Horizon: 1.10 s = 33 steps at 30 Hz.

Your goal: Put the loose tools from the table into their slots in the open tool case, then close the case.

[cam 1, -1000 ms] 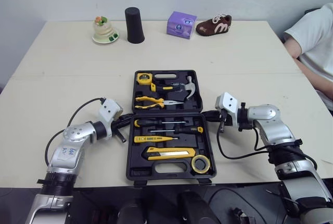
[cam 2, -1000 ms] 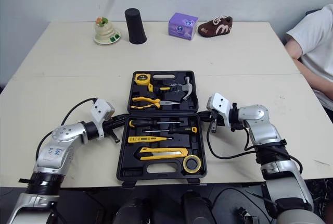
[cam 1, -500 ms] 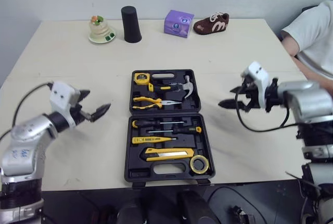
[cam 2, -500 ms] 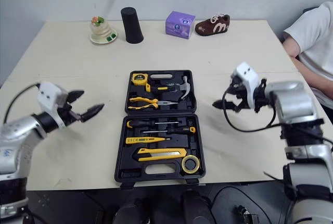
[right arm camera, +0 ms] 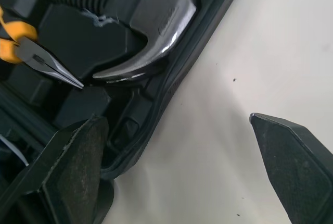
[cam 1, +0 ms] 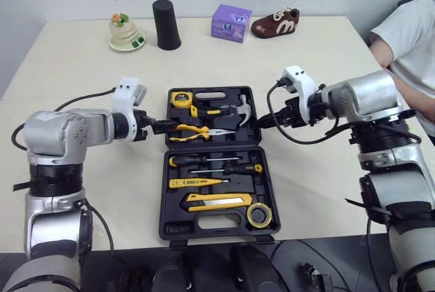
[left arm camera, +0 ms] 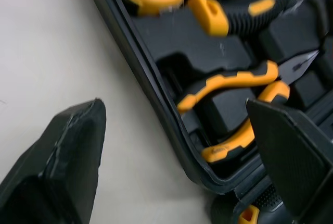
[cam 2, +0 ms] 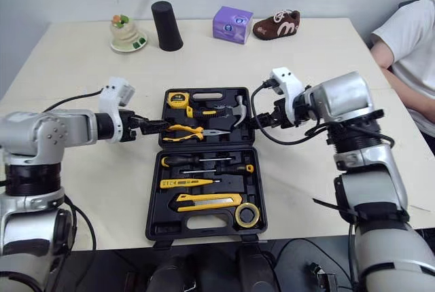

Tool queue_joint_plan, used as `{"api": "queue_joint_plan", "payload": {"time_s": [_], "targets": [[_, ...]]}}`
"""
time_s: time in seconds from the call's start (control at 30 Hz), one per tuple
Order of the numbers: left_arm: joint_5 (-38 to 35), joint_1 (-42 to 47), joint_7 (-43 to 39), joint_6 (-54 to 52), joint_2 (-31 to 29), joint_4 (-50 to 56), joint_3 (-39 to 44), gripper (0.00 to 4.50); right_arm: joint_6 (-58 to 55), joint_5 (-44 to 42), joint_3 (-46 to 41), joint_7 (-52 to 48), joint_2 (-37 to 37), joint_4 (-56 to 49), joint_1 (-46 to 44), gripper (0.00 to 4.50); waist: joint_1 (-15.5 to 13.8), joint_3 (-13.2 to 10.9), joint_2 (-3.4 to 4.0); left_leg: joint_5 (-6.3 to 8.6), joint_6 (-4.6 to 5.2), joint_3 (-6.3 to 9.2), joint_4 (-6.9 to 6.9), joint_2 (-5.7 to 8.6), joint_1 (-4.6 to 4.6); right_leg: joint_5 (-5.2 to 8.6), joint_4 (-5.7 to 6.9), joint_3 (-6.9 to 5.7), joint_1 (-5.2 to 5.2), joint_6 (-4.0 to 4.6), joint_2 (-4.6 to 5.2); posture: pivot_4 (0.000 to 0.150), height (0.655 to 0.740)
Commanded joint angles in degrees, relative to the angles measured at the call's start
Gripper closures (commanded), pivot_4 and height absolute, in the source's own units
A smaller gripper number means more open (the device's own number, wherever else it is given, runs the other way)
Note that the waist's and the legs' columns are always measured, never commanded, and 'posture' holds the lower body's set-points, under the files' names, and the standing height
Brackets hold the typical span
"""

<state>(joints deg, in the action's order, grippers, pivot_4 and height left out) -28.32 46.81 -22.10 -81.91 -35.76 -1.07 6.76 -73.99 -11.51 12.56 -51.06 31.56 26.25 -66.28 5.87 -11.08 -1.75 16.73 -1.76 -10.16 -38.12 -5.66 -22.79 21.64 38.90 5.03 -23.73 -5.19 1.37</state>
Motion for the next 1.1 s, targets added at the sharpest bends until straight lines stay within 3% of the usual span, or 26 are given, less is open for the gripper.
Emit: {"api": "queue_joint_plan", "payload": {"time_s": [0.03,0.37,1.1], "targets": [[1.90,1.98,1.88,-0.24,1.02,-1.32,0.43,0.03,0.15,0.43,0.15,2.06,-0.78,0.78,-2.40,0.00,0.43,0.00,0.00,-0.03,0.00,0.00,-0.02,-0.01,0.00,0.00,0.06,0.00,0.00,0.00,0.01,0.150,0.7400],[6.45,2.34,5.82,2.87,2.87,-6.31,1.07,0.03,-0.89,-0.91,-2.02,6.10,-3.59,2.01,-2.59,0.00,0.68,0.00,0.00,-0.14,-0.09,0.04,-0.01,-0.01,0.03,0.01,0.22,-0.02,-0.03,0.02,0.01,0.150,0.7400],[6.34,1.36,2.95,0.99,1.77,-5.38,-1.41,0.03,-0.36,-0.59,-1.52,11.24,-6.96,5.98,-3.48,0.00,0.84,0.00,0.00,-0.18,-0.08,0.04,-0.05,0.01,0.04,0.01,0.33,-0.02,-0.06,0.03,0.01,0.150,0.7400]]}}
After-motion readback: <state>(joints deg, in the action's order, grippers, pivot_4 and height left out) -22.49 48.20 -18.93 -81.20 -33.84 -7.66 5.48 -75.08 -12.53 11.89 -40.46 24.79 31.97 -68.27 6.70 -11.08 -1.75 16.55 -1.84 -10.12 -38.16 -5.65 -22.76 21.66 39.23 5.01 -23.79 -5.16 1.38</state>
